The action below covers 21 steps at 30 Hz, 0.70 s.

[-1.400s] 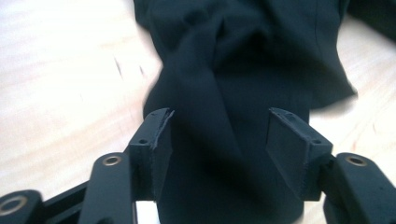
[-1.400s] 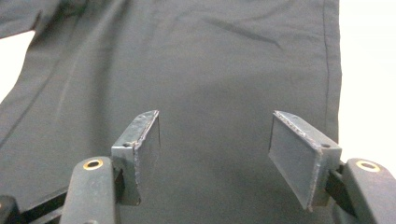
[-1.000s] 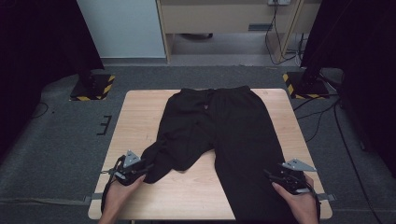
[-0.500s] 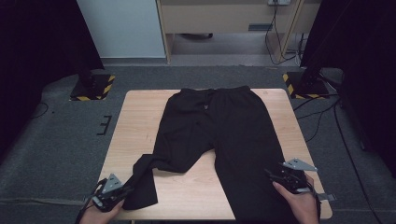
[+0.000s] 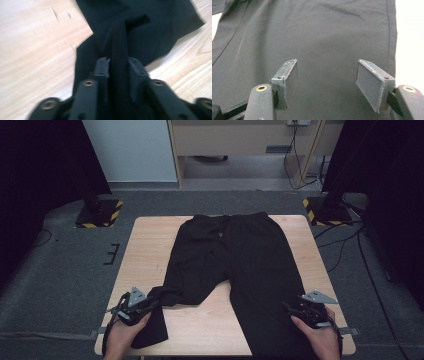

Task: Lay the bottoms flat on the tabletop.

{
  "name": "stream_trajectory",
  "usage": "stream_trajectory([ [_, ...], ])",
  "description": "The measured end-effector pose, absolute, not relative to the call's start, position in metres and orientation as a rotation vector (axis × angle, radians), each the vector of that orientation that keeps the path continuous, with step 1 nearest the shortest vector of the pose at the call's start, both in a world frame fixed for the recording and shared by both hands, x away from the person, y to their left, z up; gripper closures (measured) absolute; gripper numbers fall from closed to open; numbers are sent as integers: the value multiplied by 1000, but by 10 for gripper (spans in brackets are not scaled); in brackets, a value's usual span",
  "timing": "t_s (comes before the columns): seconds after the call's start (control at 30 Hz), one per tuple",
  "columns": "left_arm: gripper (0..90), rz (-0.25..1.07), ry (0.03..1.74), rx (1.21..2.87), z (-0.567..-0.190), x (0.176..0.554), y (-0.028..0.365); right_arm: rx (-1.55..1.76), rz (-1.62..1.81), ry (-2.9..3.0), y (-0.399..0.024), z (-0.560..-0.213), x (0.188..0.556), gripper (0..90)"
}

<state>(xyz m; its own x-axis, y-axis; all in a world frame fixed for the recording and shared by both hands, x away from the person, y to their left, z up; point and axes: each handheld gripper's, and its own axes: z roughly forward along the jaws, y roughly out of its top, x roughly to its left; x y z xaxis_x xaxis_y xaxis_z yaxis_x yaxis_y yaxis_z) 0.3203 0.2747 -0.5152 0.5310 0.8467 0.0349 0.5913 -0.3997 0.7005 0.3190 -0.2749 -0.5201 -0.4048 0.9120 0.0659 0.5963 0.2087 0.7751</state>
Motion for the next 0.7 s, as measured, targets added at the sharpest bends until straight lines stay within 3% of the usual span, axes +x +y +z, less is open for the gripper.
stream_trajectory([
  [0.1, 835, 491, 1154, 2190, -519, 310, 274, 1410, 1065, 2066, -278, -519, 318, 340],
  [0.4, 848, 397, 1135, 2212, -508, 260, 289, 1394, 1045, 2087, -276, -520, 319, 340],
  [0.47, 820, 390, 1130, 2186, -504, 258, 292, 1398, 1044, 2086, -275, -520, 319, 340],
  [0.6, 675, 479, 1141, 2135, -497, 270, 291, 1398, 1040, 2087, -275, -522, 320, 339],
  [0.7, 760, 488, 1139, 2186, -499, 288, 284, 1406, 1045, 2083, -276, -521, 319, 339],
])
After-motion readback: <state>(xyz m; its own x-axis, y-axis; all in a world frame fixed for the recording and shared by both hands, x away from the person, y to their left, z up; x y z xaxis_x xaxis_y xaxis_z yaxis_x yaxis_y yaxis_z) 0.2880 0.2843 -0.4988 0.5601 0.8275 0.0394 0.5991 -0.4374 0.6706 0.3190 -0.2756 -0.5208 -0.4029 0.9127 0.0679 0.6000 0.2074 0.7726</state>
